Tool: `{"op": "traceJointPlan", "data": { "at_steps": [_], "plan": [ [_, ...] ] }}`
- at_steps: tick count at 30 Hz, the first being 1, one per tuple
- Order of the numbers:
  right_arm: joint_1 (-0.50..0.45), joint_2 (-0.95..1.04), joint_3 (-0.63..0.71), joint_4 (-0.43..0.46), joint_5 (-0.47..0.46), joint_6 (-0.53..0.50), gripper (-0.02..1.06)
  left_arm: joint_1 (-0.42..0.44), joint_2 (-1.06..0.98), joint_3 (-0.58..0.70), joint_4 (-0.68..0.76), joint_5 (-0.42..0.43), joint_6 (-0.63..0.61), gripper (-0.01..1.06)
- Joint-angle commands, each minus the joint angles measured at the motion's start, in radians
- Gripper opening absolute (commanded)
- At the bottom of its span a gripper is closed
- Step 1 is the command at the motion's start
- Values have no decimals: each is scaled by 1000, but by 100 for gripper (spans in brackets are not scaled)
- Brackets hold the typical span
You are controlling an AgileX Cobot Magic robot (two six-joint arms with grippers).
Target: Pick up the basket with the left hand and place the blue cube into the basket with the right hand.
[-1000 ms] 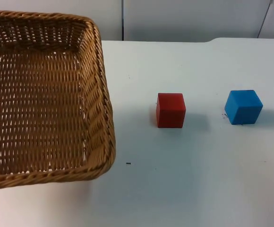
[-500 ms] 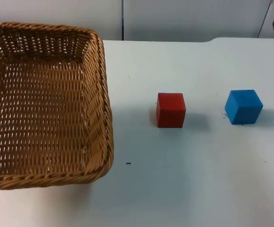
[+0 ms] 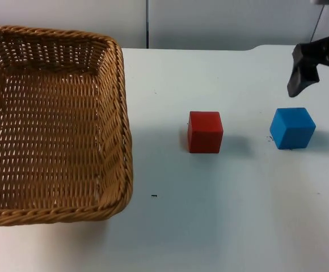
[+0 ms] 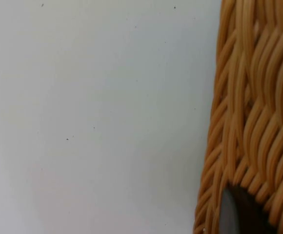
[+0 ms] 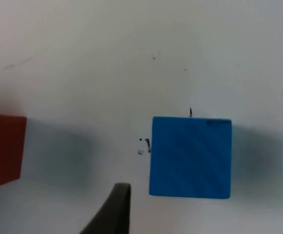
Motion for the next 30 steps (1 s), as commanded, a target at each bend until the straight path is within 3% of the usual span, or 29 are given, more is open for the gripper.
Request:
{"op": "traceJointPlan", "data": {
  "at_steps": [1, 23, 27, 30],
  "plan": [
    [2, 19, -7, -3, -17, 7, 99, 2, -6, -10, -23, 13, -3, 0],
    [2, 194, -10, 5, -178, 56, 95, 2, -6, -10, -19, 15, -3, 0],
    [2, 196, -10, 9, -193, 56, 90, 2, -6, -10, -19, 15, -3, 0],
    [2, 196, -10, 13, -203, 60, 71, 2, -6, -10, -19, 15, -3, 0]
  ]
}}
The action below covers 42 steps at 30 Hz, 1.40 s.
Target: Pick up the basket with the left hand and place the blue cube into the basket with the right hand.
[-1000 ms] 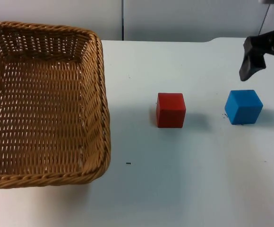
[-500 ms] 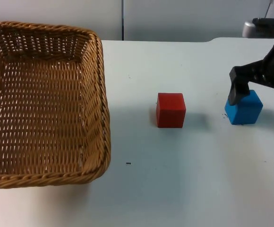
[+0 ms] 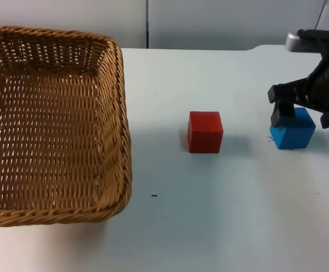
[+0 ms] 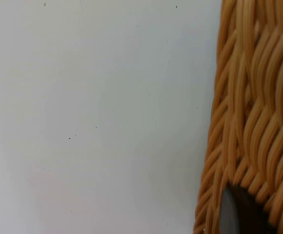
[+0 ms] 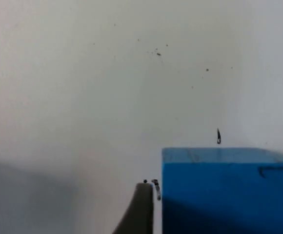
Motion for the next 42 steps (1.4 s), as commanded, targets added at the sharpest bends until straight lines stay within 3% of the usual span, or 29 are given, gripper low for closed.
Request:
{"op": "traceJointPlan", "data": {
  "at_steps": [1, 4, 10, 14, 15, 17, 21, 29, 39, 42],
  "plan": [
    [2, -1, -7, 7, -13, 9, 71, 2, -6, -10, -25, 15, -3, 0],
    [2, -1, -7, 21, -15, 9, 58, 2, -6, -10, -25, 15, -3, 0],
    [2, -1, -7, 21, -8, 9, 41, 2, -6, -10, -25, 15, -3, 0],
    [2, -1, -7, 21, -8, 9, 13, 2, -6, -10, -25, 15, -3, 0],
    [2, -1, -7, 21, -8, 9, 13, 2, -6, -10, -25, 15, -3, 0],
    [2, -1, -7, 21, -15, 9, 0, 2, -6, -10, -25, 15, -3, 0],
    [2, -5, -7, 21, -19, 9, 0, 2, -6, -10, -25, 15, -3, 0],
    [2, -79, -51, 21, 101, -3, 0, 2, -6, -10, -25, 21, -3, 0],
    [36, -316, -66, 21, 183, -25, 0, 2, -6, -10, -23, 33, -3, 0],
    [84, -403, -66, 21, 189, -32, 0, 2, -6, -10, -23, 38, -3, 0]
  ]
}}
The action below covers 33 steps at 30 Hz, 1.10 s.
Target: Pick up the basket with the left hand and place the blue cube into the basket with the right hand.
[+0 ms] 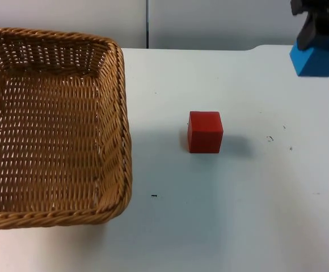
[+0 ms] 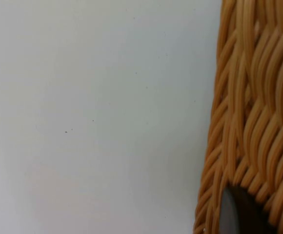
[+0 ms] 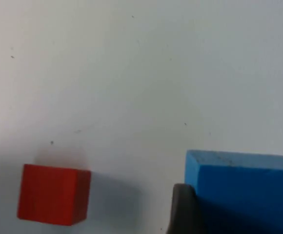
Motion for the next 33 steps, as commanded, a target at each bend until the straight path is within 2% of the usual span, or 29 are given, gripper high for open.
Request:
{"op": "traceJointPlan", "data": {
  "at_steps": [1, 2, 6, 7, 11, 12, 16, 24, 33],
  "plan": [
    [54, -94, -12, 0, 0, -19, 0, 2, -6, -10, -23, 21, -3, 0],
    [54, -94, -12, 0, 0, -19, 0, 2, -6, -10, -23, 21, -3, 0],
    [175, -167, -12, 0, -31, -35, 0, 2, -6, -10, -23, 21, -3, 0],
    [175, -167, -12, 0, -31, -35, 0, 2, -6, -10, -23, 21, -3, 0],
    [322, -173, -12, 0, -77, -36, 0, 2, -6, -10, -23, 21, 0, 0],
    [322, -173, -12, 0, -77, -36, 0, 2, -6, -10, -23, 21, 0, 0],
    [468, -173, -12, 0, -182, -36, 0, 2, -6, -10, -23, 21, 0, 0],
    [575, -104, -12, 6, -297, -29, 0, 2, -6, -10, -25, 23, 1, 0],
    [599, 32, -17, 6, -391, -29, 0, 0, -6, -10, -46, 17, 1, 0]
  ]
}}
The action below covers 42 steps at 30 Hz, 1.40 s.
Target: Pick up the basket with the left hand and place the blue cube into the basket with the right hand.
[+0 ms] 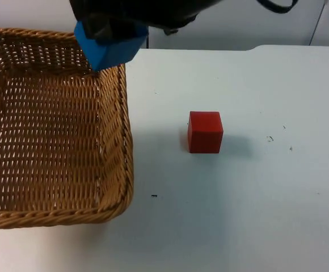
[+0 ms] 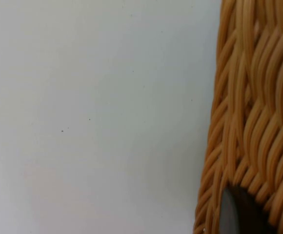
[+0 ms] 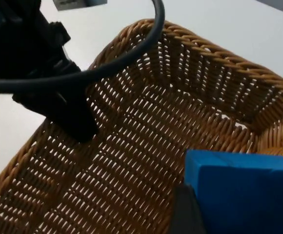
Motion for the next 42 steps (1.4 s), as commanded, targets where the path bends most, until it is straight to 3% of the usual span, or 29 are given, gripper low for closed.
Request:
{"op": "traceJointPlan", "data": {
  "at_steps": [1, 8, 20, 35, 39, 40, 42],
  "plan": [
    [10, 18, -23, 0, -37, 0, 0, 0, -6, -10, -41, 3, 1, 0],
    [19, 140, -123, 6, -56, 0, 0, 0, 14, -10, -46, 1, 1, 0],
    [76, 399, -388, 0, 86, -29, 0, 0, 30, -10, -62, -1, 9, 0],
    [76, 478, -399, 0, 108, -37, 2, 0, 30, -10, -62, 1, 17, 0],
    [76, 480, -399, 0, 107, -37, 30, 0, 30, -10, -62, 1, 24, 0],
    [76, 480, -399, 0, 107, -37, 30, 0, 30, -10, -62, 1, 24, 0],
    [76, 476, -399, 0, 110, -37, 55, 0, 30, -10, -62, 1, 24, 0]
  ]
}}
